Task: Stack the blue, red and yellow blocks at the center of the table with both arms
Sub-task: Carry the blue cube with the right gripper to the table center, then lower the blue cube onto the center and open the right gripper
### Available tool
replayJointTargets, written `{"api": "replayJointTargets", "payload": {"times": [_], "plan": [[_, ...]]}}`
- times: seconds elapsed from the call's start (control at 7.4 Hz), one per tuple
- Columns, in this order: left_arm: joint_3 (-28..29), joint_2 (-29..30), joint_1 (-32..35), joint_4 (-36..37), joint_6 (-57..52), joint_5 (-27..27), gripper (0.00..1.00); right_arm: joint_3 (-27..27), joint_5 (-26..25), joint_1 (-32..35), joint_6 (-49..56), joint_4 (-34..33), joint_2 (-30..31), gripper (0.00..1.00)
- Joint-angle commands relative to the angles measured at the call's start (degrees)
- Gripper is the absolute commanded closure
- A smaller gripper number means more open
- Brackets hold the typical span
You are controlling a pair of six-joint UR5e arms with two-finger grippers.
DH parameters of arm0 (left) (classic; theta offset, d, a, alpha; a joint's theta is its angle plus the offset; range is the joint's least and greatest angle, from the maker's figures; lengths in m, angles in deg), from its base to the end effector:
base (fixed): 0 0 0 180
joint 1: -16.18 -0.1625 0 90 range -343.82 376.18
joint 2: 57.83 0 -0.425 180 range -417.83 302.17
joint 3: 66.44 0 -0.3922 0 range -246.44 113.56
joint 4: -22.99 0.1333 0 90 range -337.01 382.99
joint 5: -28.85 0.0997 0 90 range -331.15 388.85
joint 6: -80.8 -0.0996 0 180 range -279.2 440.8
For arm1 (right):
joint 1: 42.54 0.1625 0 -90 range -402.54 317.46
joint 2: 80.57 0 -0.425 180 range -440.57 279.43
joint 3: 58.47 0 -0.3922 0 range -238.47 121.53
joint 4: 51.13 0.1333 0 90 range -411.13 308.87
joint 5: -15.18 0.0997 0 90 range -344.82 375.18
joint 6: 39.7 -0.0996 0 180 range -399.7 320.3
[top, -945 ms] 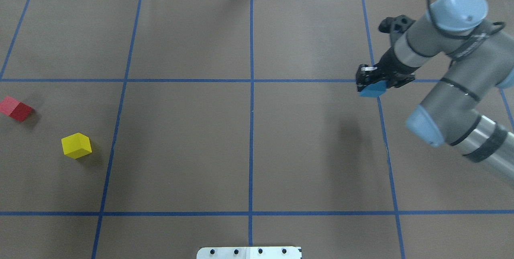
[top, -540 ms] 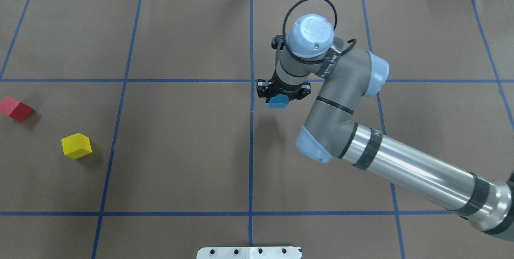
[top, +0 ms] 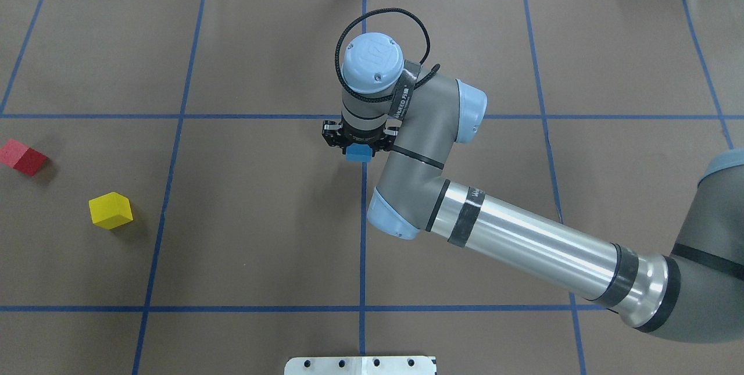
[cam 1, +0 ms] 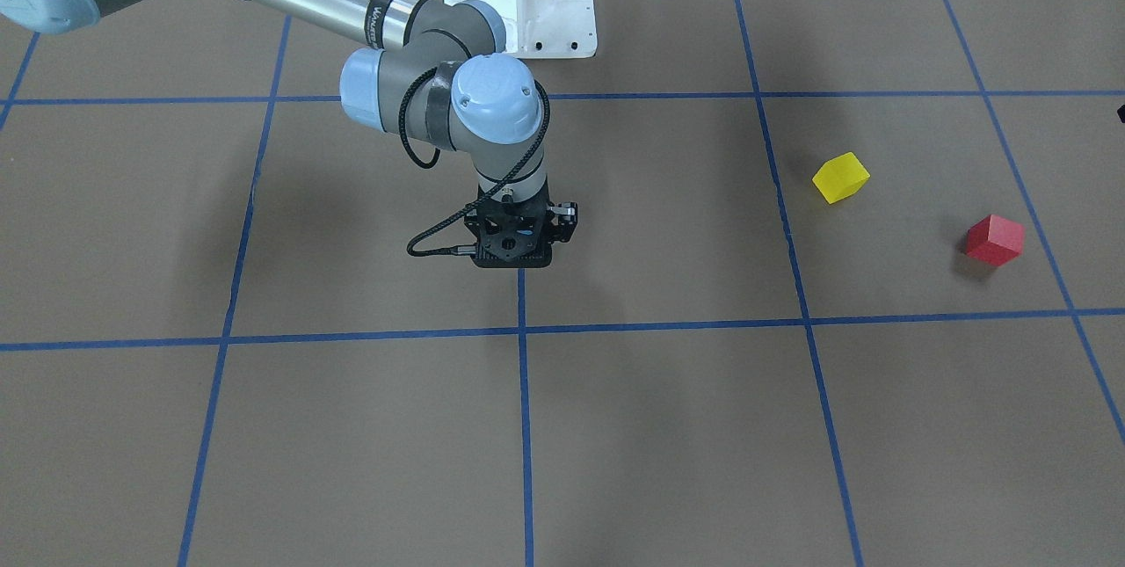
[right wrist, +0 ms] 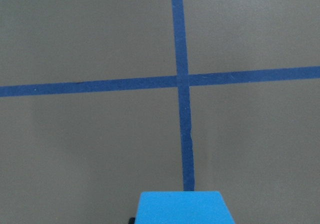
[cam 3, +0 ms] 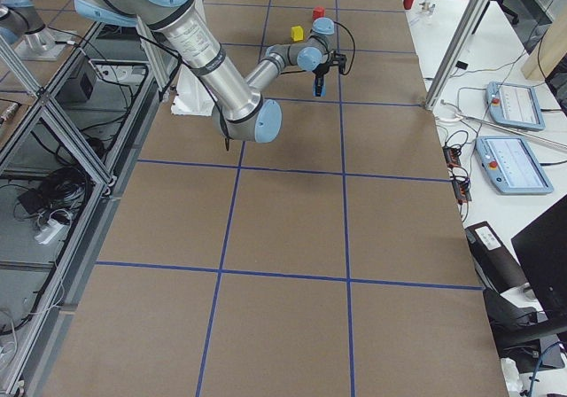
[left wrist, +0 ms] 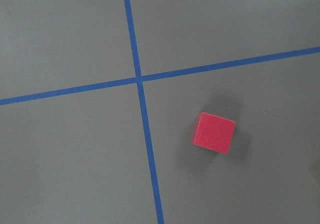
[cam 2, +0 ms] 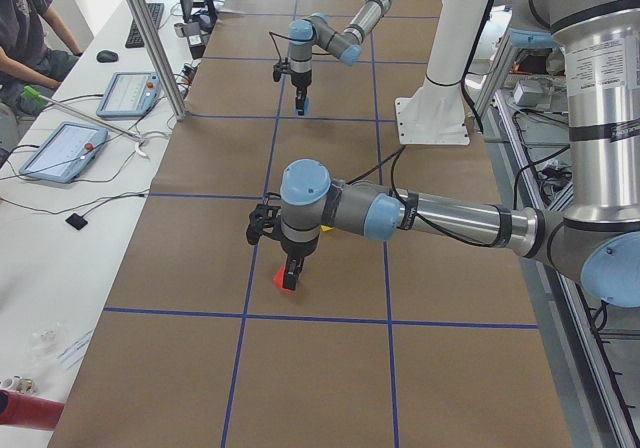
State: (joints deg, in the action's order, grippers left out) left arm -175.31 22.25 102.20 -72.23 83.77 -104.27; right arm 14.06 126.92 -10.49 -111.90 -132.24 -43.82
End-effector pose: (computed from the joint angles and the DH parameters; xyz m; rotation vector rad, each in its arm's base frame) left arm -0.0353 -0.4322 0.5662 0.1897 0.7617 0.1098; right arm -0.6224 -0.5034 0.1832 -0.0019 -0.8495 0.0857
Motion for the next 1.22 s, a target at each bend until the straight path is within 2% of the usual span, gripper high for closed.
{"api": "replayJointTargets", "payload": {"times": [0.0,1.08], "plan": [[-0.46,-0.28,0.02,0.03,-0.06,-0.12,0.0,-2.04,-1.33,-0.67,-0.13,0.08,-0.54,1.0],[-1.34,-0.54,0.11,0.03,-0.07,-0.12,0.0,-2.92,-1.61,-1.29,-0.75,0.52,0.08,1.0]]}}
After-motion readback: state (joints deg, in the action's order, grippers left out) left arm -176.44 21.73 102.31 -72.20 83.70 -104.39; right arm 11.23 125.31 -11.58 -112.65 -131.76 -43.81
